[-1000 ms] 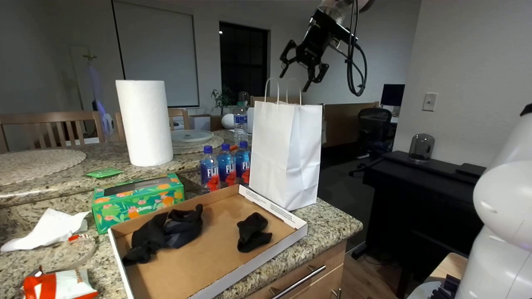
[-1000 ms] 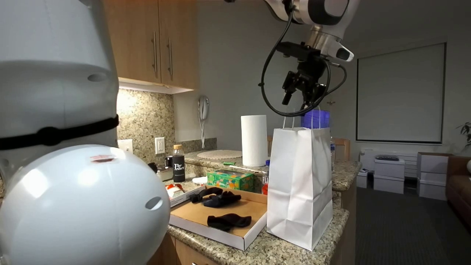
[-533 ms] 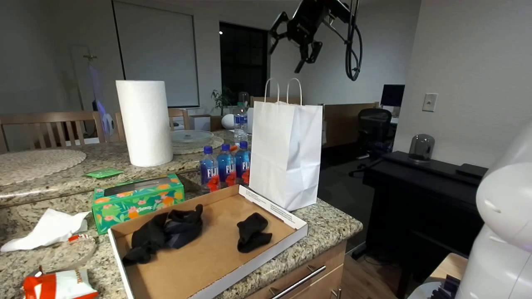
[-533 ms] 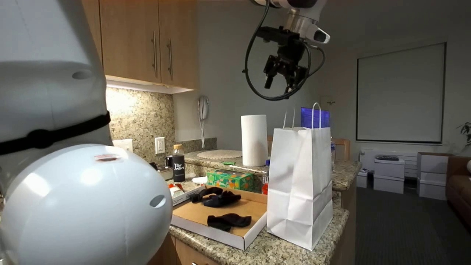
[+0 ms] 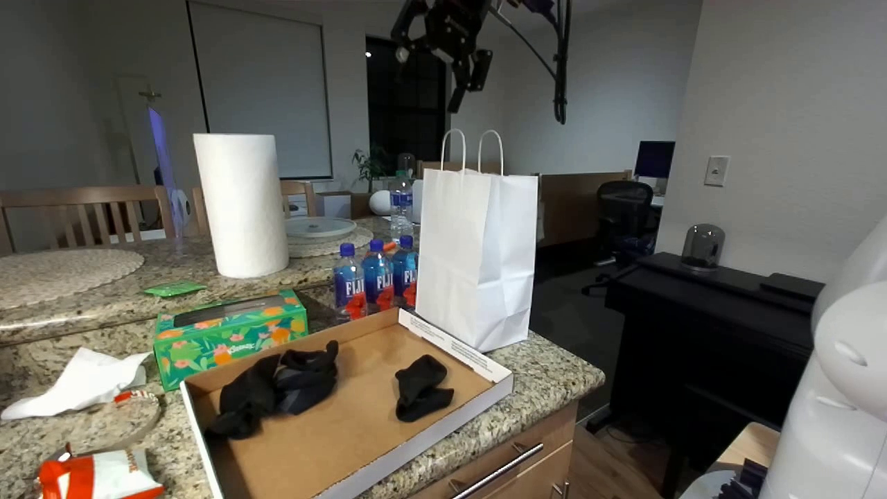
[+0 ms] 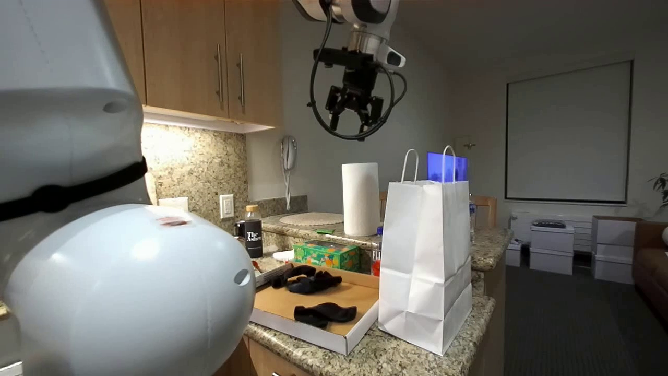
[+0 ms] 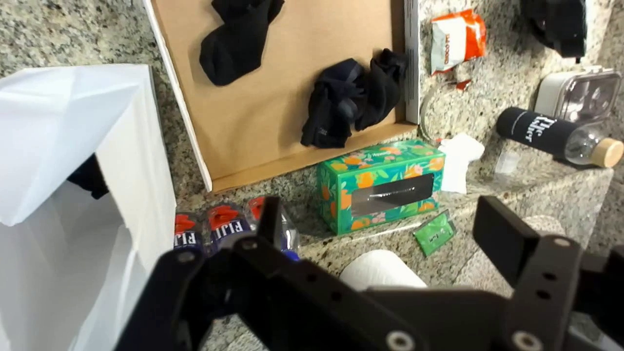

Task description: Place the black socks inside the white bag

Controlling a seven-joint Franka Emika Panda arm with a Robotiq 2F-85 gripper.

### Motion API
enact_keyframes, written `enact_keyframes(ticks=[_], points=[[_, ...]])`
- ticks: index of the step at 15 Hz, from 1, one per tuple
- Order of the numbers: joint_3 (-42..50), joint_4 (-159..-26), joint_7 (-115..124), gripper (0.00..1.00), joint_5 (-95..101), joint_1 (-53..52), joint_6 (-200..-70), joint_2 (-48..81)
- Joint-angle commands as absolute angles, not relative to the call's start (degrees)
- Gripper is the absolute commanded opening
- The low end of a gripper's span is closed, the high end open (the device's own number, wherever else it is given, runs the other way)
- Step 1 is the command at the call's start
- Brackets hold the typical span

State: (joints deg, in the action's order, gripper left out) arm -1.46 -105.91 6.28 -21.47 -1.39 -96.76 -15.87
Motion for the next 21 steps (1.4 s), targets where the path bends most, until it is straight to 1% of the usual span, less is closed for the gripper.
enact_keyframes(ticks=[1, 5, 13, 17, 21], points=[[-3.5, -109.6, 3.3, 1.0, -20.0, -3.2, -100.0, -15.7], [-5.6, -116.2, 3.4, 1.0, -18.7, -4.9, -104.7, -15.8], [-7.5, -133.0, 6.2, 1.0, -18.9, -6.1, -121.2, -13.5], [-8.8, -137.6, 7.7, 1.0, -18.6, -7.2, -131.1, -9.3], [-10.4, -138.8, 11.1, 1.0, -16.5, -8.2, -139.6, -2.8]])
